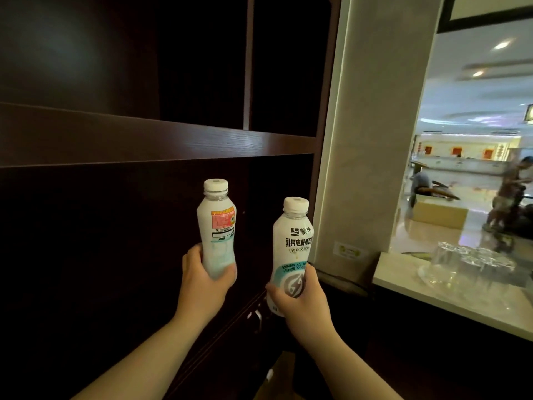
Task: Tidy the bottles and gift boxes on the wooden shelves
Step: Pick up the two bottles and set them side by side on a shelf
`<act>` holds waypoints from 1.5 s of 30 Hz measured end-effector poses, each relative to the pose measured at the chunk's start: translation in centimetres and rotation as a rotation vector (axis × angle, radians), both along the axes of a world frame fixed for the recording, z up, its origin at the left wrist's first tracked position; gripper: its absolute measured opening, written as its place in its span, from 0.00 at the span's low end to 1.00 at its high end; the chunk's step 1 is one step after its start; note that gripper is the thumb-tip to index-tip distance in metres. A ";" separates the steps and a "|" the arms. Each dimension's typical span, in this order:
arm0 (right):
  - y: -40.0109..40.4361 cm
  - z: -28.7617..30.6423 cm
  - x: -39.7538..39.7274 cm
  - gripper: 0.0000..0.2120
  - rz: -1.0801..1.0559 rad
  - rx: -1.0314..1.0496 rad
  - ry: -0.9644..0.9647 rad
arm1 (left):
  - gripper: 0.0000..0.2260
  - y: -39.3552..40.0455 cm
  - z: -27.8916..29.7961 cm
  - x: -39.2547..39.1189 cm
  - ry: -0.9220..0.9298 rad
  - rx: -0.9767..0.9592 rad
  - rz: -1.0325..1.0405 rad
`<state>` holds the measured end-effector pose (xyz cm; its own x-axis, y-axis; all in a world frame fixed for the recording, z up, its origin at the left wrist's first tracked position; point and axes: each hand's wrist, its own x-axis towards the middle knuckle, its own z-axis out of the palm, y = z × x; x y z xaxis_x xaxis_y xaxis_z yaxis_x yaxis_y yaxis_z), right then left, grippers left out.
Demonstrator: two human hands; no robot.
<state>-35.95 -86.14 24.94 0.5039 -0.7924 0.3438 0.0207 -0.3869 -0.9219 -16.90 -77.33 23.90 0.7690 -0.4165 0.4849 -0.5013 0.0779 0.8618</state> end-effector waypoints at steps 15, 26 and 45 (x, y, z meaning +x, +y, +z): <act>-12.8 -7.1 16.9 0.22 0.177 0.066 0.048 | 0.33 -9.0 -6.4 12.6 0.099 0.085 0.216; -23.3 -15.3 30.2 0.25 0.404 0.042 0.241 | 0.32 -13.4 -13.6 19.3 0.192 0.197 0.542; -28.2 -24.1 33.0 0.27 0.525 0.062 0.290 | 0.31 -19.0 -23.4 19.2 0.255 0.279 0.585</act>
<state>-2.99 -114.31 0.83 0.8995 -0.4265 0.0949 -0.0616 -0.3387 -0.9389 2.30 -96.33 0.47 0.9808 0.0180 0.1943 -0.1725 -0.3851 0.9066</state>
